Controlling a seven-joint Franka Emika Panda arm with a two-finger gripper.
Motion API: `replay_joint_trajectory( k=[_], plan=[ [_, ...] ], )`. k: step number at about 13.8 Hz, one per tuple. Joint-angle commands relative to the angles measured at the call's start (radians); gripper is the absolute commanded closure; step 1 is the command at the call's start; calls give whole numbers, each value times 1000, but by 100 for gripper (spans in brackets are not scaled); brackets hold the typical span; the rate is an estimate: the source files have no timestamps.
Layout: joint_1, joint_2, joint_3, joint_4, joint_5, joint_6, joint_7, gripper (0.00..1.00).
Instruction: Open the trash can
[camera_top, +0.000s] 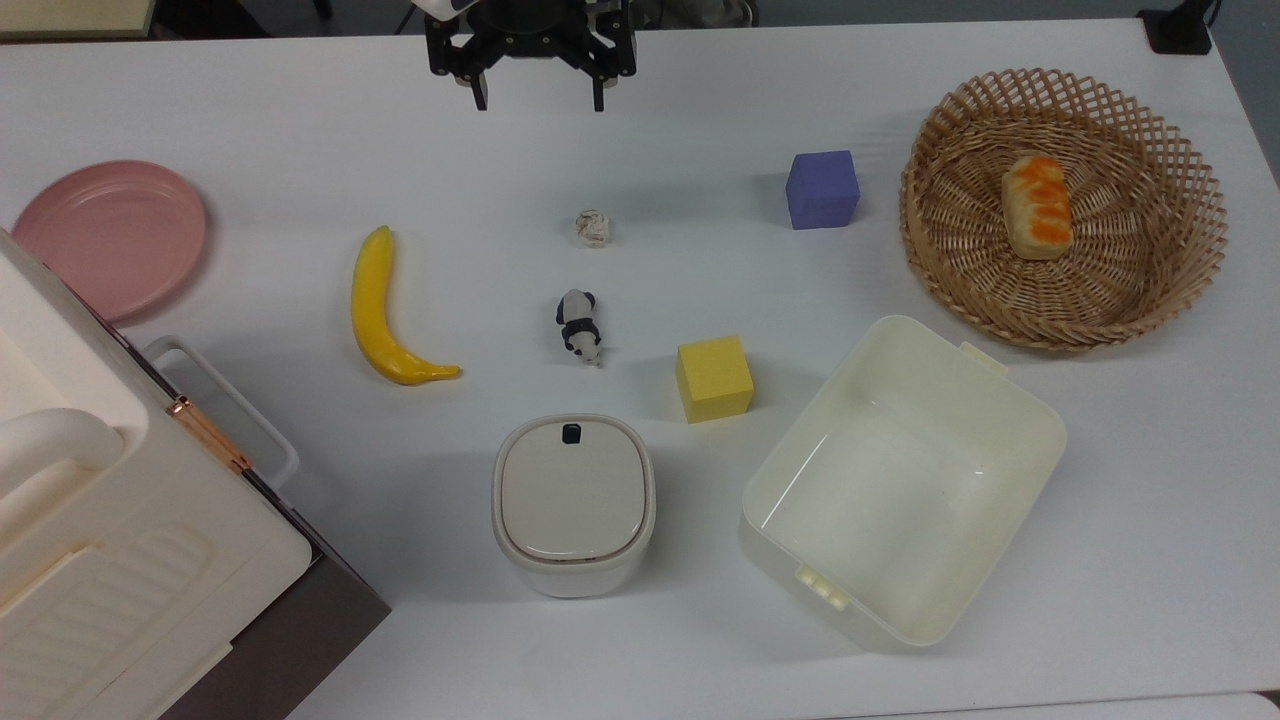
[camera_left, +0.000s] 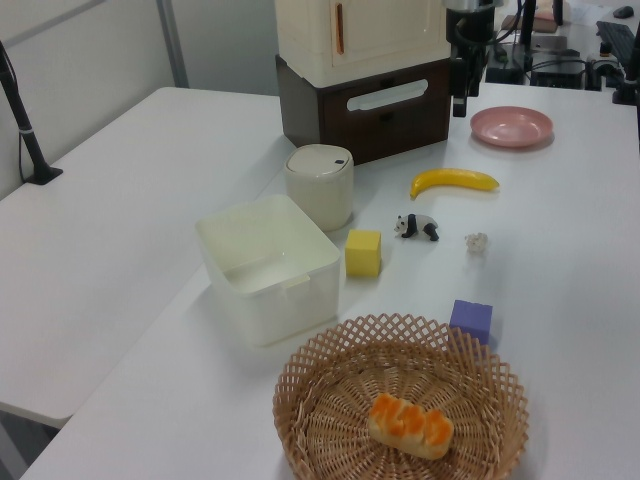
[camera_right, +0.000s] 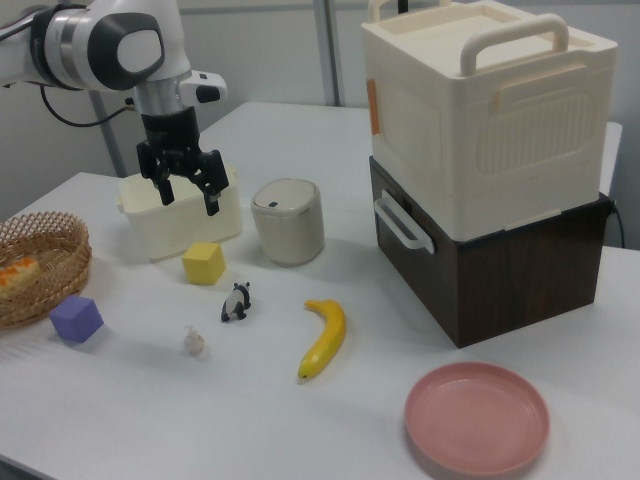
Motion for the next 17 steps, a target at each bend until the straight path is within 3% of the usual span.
replay_joint_trajectory(
  k=[1,5,10,12,17],
  plan=[
    [10,-29,-8,-48,13,19,-22,7],
    [12,-29,-8,-48,14,23,-69,50],
    [10,-16,-10,-49,20,123,-76,83],
    [12,-9,-10,-49,22,208,-74,89],
    [36,85,-11,-32,14,507,-61,89]
  ],
)
